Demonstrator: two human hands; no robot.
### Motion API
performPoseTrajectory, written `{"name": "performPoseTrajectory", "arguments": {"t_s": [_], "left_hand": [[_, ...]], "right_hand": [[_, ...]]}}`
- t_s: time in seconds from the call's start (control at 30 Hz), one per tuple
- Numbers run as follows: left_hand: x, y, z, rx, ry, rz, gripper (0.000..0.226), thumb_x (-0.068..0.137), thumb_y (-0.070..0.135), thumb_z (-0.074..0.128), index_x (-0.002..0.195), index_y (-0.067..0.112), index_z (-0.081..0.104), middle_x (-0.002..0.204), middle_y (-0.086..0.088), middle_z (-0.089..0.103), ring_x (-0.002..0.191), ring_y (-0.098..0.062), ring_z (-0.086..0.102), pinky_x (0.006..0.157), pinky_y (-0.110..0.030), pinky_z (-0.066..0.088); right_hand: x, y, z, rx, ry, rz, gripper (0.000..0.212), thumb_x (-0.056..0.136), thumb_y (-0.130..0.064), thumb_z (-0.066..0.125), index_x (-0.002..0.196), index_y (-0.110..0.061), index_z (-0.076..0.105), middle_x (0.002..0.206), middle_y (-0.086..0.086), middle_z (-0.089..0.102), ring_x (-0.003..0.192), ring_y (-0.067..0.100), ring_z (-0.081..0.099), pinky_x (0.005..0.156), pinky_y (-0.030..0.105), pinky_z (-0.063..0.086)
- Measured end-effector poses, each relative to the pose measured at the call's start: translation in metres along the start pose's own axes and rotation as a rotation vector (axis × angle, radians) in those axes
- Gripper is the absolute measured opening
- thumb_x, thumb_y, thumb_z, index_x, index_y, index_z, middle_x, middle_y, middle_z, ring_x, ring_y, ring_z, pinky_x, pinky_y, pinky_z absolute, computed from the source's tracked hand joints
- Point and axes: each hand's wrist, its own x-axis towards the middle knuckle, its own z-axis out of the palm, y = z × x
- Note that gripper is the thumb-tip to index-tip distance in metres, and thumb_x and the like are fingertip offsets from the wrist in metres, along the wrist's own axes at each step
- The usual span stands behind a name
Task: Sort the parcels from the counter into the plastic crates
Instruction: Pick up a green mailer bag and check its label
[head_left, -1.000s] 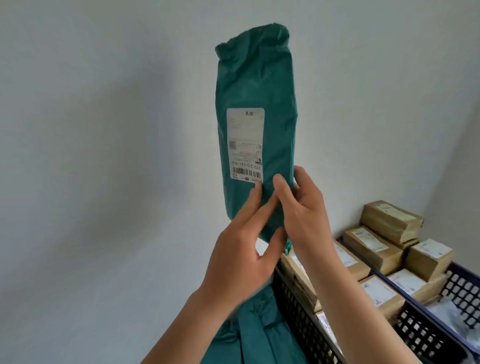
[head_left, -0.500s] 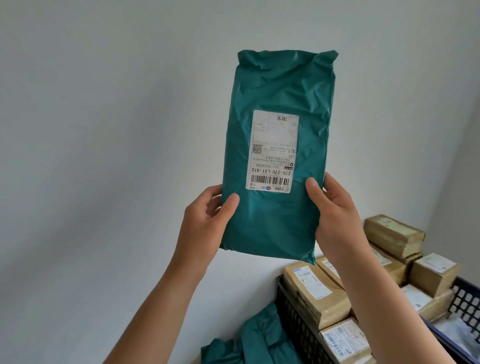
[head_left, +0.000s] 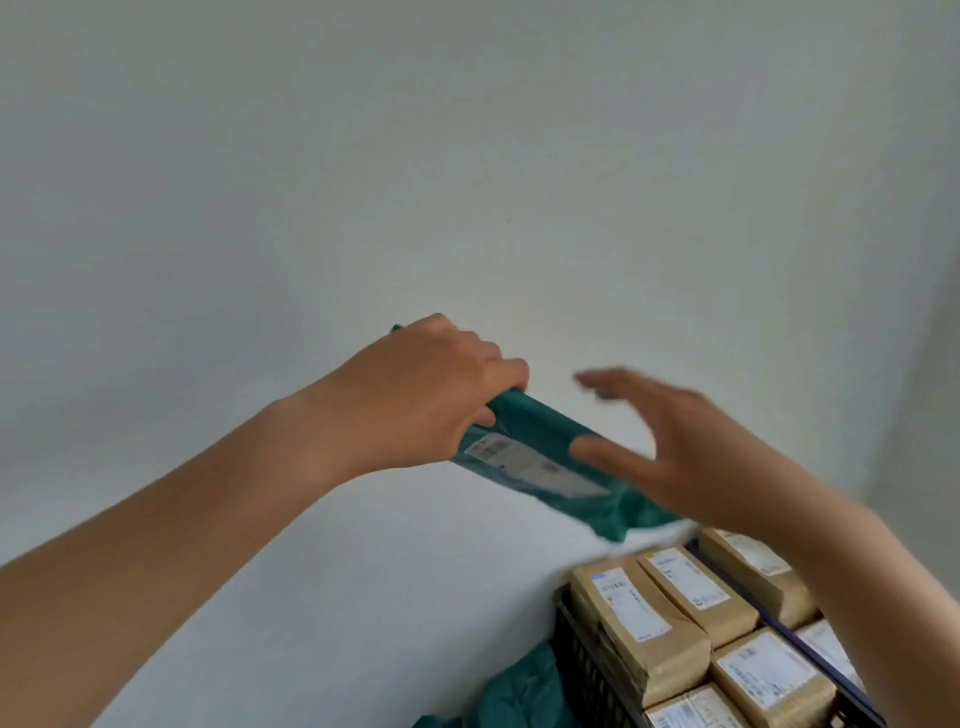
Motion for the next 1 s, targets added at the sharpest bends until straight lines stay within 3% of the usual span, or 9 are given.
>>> {"name": "performPoseTrajectory", "arguments": {"t_s": [0.1,0.17,0.27,0.37,0.47,0.57,0.63,0.8,1.0], "left_hand": [[0.004,-0.003,0.003,0.041,0.157,0.171,0.020,0.099,0.023,0.064,0.118,0.027,0.065,0.098,0.011,0.067,0.092,-0.017,0.058,0.114,-0.038,0.039],[0.001,-0.003,0.010,0.063,0.329,0.157,0.033,0.099,0.015,0.066,0.132,0.021,0.066,0.118,0.005,0.070,0.119,-0.022,0.061,0.125,-0.047,0.030],[-0.013,0.000,0.018,-0.126,0.606,-0.009,0.042,0.102,0.010,0.066,0.143,0.011,0.061,0.141,-0.002,0.062,0.138,-0.026,0.052,0.125,-0.048,0.032],[-0.030,0.007,0.043,-0.441,0.753,-0.372,0.056,0.100,0.023,0.069,0.151,0.012,0.048,0.152,0.005,0.048,0.145,-0.013,0.042,0.122,-0.032,0.035],[-0.039,0.020,0.065,-0.963,0.616,-0.695,0.071,0.095,0.047,0.067,0.157,0.026,0.039,0.158,0.018,0.043,0.145,-0.002,0.043,0.118,-0.026,0.038],[-0.041,0.035,0.069,-1.461,0.340,-0.727,0.038,0.103,0.042,0.063,0.138,0.027,0.061,0.135,0.013,0.070,0.124,-0.006,0.066,0.103,-0.029,0.056],[-0.043,0.039,0.066,-1.540,0.337,-0.745,0.029,0.103,0.034,0.057,0.127,0.022,0.068,0.122,0.007,0.077,0.114,-0.013,0.073,0.095,-0.031,0.060],[-0.048,0.032,0.046,-1.678,0.363,-0.687,0.036,0.097,0.032,0.058,0.126,0.015,0.069,0.123,-0.001,0.077,0.117,-0.023,0.073,0.099,-0.039,0.060],[-0.056,0.029,0.018,-1.703,0.432,-0.517,0.027,0.098,0.030,0.058,0.114,0.026,0.078,0.123,-0.006,0.077,0.115,-0.027,0.074,0.090,-0.034,0.061]], "right_hand": [[0.006,0.006,0.024,0.066,-0.096,-0.012,0.017,0.100,-0.057,0.051,0.109,-0.045,0.057,0.103,-0.022,0.071,0.090,0.000,0.069,0.069,0.027,0.062],[0.007,0.011,0.033,0.147,0.009,0.017,0.010,0.105,-0.045,0.052,0.099,-0.040,0.057,0.091,-0.020,0.071,0.083,-0.005,0.067,0.061,0.030,0.060],[0.004,0.014,0.037,0.411,0.119,0.121,0.014,0.105,-0.042,0.054,0.103,-0.033,0.065,0.092,-0.016,0.076,0.084,-0.001,0.073,0.065,0.038,0.063],[0.000,0.012,0.041,0.872,0.188,0.230,0.027,0.100,-0.041,0.056,0.116,-0.024,0.070,0.106,-0.008,0.080,0.098,0.015,0.078,0.088,0.048,0.062],[0.002,0.001,0.047,1.210,0.213,0.320,0.035,0.094,-0.040,0.058,0.120,-0.020,0.071,0.113,0.000,0.080,0.104,0.022,0.077,0.093,0.046,0.061],[0.006,-0.009,0.051,1.303,0.171,0.340,0.039,0.091,-0.039,0.058,0.121,-0.018,0.071,0.115,0.001,0.080,0.105,0.021,0.077,0.089,0.038,0.062],[0.007,-0.012,0.051,1.318,0.131,0.332,0.038,0.092,-0.039,0.057,0.122,-0.018,0.071,0.116,0.000,0.079,0.106,0.020,0.076,0.088,0.036,0.063],[0.002,-0.012,0.035,1.334,0.137,0.209,0.036,0.097,-0.032,0.054,0.120,-0.016,0.076,0.123,0.007,0.077,0.117,0.025,0.072,0.097,0.037,0.060],[-0.013,-0.021,0.019,1.342,0.211,0.017,0.035,0.097,-0.025,0.049,0.113,-0.020,0.080,0.123,0.012,0.076,0.115,0.028,0.073,0.089,0.033,0.061]]}}
